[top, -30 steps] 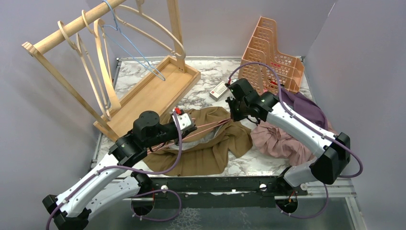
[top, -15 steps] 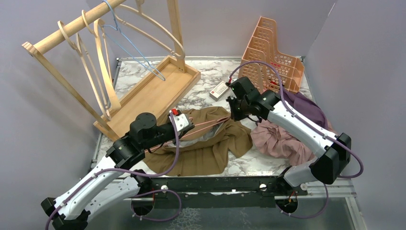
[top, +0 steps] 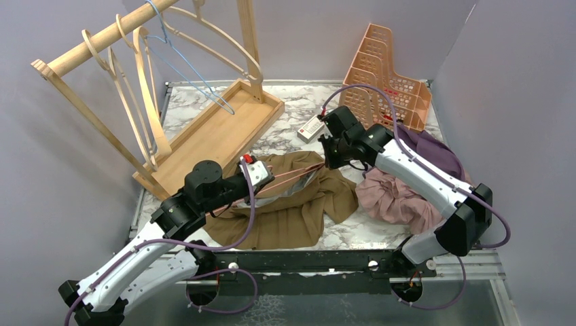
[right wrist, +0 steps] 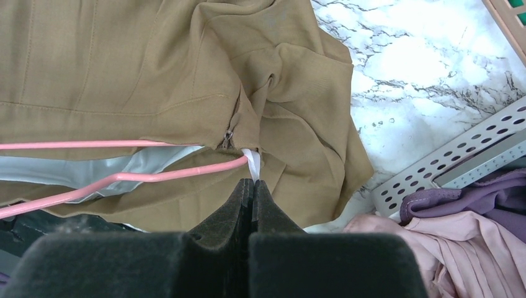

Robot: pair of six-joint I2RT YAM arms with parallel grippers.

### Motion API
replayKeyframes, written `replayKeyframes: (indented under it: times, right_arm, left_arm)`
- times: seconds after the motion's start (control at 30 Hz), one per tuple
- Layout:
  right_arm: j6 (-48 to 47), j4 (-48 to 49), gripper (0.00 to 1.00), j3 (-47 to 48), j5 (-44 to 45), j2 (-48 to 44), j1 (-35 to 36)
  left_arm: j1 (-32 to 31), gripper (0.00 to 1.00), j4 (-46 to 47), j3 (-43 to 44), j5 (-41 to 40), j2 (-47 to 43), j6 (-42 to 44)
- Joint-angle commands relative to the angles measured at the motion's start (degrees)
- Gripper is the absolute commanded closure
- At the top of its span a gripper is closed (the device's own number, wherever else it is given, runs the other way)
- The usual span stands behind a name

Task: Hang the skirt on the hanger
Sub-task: Hang the skirt on the hanger.

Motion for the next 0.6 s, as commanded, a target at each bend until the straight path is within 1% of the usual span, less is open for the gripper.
replayKeyframes:
  times: [0.0,0.33,0.47,0.57]
  right_arm:
    - [0.8,-1.0,0.99,2.4,-2.4,0.5,-0.3]
    - [1.6,1.4,0.99,3.7,-8.4,1.6,-0.3]
    - [1.9,1.9,0.99,3.2,-8.4,1.6,-0.3]
    - [2.2,1.4,0.99,3.0,-5.9,1.9,-0.5]
  left_arm:
    - [0.1,1.0,1.7,-0.6,-2.1,-0.4,1.1]
    - [0.0,1.0,4.0,-1.2,-2.3,-0.4,0.3]
    - [0.0,1.0,4.7,-1.5,-3.4,-0.6,-0.1]
    - [0.0,1.0,4.9,-1.5,-5.0,-0.9,0.2]
